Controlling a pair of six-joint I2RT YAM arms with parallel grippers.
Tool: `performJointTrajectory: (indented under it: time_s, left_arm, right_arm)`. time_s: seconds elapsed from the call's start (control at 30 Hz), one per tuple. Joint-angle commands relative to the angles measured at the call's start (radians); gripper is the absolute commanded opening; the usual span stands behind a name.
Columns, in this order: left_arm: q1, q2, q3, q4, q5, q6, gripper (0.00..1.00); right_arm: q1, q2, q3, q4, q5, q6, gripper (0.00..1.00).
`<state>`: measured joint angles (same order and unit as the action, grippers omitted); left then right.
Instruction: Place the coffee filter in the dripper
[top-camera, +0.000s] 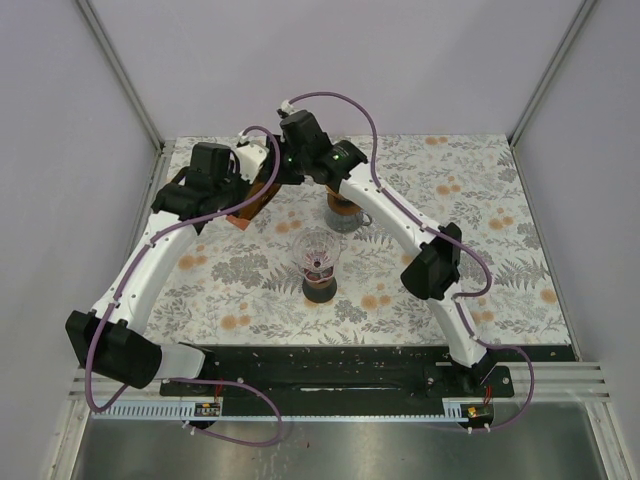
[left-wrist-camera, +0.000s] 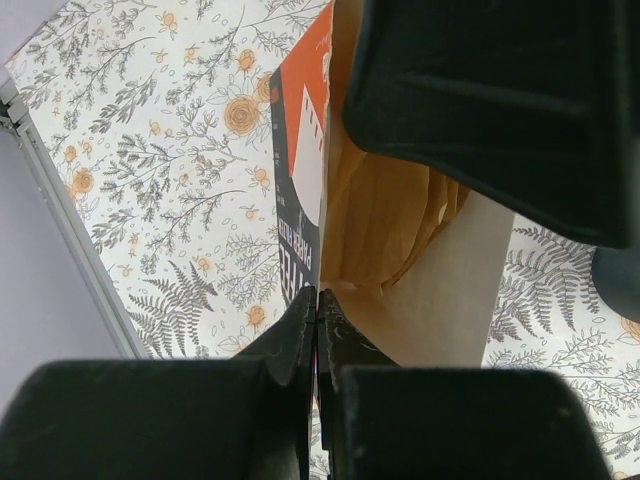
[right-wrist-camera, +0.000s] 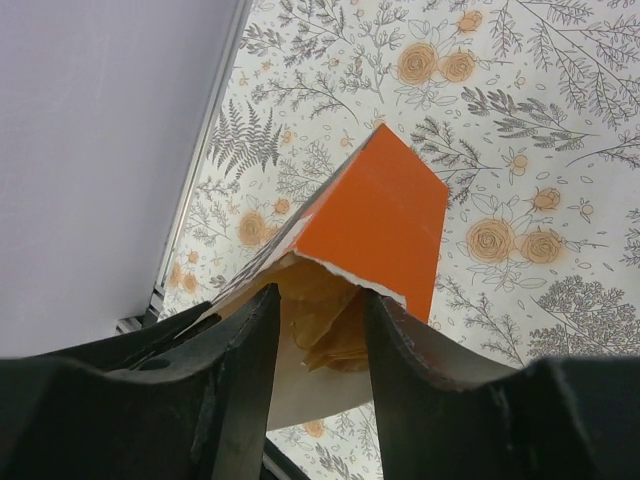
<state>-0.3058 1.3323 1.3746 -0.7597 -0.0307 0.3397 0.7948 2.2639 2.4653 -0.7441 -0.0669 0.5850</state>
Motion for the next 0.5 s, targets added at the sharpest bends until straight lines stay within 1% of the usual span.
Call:
performJointTrajectory:
  time_s: [0.0, 0.1, 0.13, 0.33, 0.37, 0.47]
  left_arm:
    - [-0.009, -0.015, 0.035, 0.034, 0.003, -0.016, 0.00]
    - [-0.013, -0.013, 0.040, 0.030, 0.009, -0.018, 0.00]
    - [-0.016, -0.013, 0.040, 0.026, 0.014, -0.018, 0.00]
    - [-0.021, -0.013, 0.032, 0.025, 0.014, -0.015, 0.00]
    - [-0.023, -0.012, 0.030, 0.025, 0.014, -0.015, 0.00]
    - [-0.023, -0.013, 0.024, 0.025, 0.014, -0.010, 0.00]
  right_arm:
    - [0.009, 0.026, 0.043, 0.019, 0.035, 0.007, 0.47]
    - [0.009, 0.036, 0.046, 0.022, 0.042, 0.007, 0.47]
    - [0.009, 0.037, 0.046, 0.023, 0.048, 0.004, 0.45]
    - [0.009, 0.028, 0.041, 0.025, 0.095, -0.019, 0.21]
    - [0.009, 0.028, 0.040, 0.025, 0.096, -0.027, 0.19]
    - [0.009, 0.020, 0.032, 0.023, 0.107, -0.033, 0.05]
